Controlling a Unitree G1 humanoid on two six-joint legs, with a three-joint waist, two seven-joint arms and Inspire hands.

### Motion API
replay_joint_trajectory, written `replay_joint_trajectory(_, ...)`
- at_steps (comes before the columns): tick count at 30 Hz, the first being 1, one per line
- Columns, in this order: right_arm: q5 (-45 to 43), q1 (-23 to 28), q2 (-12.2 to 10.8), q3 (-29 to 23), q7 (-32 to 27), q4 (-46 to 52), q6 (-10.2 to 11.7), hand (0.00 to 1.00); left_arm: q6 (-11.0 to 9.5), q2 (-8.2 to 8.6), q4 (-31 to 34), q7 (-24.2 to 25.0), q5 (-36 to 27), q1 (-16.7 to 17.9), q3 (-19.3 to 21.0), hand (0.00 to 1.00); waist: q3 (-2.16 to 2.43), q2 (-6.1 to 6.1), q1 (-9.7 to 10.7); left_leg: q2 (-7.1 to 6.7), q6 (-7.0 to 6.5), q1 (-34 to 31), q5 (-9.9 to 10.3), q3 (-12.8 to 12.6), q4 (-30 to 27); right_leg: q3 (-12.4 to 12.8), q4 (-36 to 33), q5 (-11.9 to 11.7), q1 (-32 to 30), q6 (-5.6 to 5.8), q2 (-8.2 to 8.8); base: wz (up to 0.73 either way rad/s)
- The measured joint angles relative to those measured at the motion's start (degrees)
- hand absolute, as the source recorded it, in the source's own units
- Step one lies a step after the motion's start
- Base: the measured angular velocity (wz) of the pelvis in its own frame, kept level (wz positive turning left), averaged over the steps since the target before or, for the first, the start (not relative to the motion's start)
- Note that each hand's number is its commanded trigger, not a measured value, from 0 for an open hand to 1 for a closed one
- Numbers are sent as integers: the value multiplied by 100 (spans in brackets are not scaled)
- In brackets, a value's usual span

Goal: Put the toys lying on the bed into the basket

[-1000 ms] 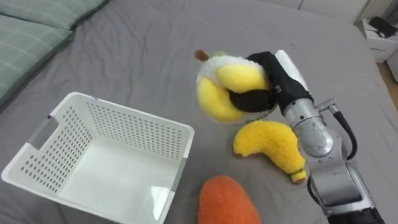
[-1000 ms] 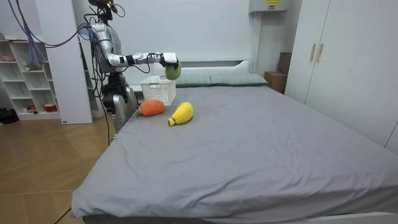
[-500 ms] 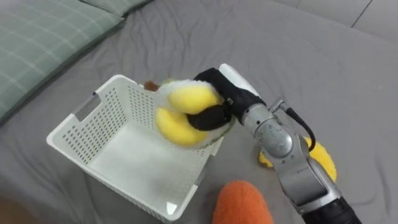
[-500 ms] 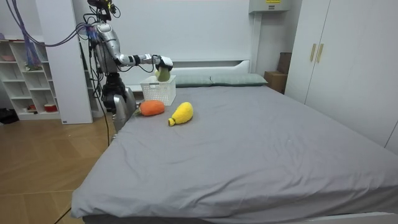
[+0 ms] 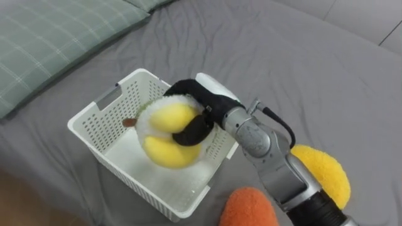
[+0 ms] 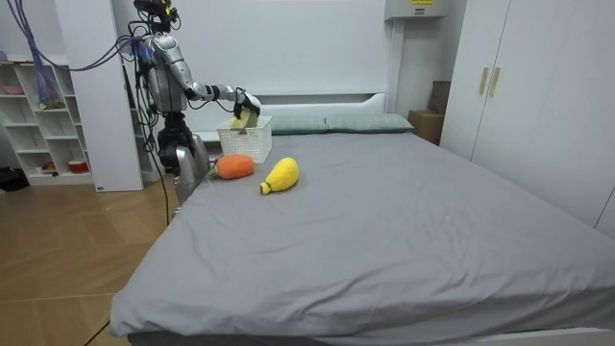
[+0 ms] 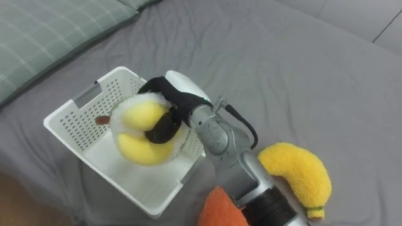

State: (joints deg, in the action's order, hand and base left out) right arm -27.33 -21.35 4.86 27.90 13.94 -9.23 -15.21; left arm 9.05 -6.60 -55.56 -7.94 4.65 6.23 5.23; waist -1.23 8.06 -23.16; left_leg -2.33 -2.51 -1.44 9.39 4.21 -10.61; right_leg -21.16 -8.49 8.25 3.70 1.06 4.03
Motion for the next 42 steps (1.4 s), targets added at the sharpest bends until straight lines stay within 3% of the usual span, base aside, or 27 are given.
replay_joint_trajectory(33, -5, 0, 17, -223, -19, -1, 34, 0, 35, 12, 37, -6, 61, -47, -72, 0, 0, -1, -4, -13, 3, -2, -9, 49, -16, -28, 0, 1, 1, 1, 7, 1)
replay_joint_trajectory(42, 39, -1, 49, -625, -209, 69, 73, 0, 40, 31, 15, -21, 172, -34, -25, 0, 7, -15, 169, -20, -3, 17, -13, 52, -28, -2, -1, 1, 47, 1, 11, 0)
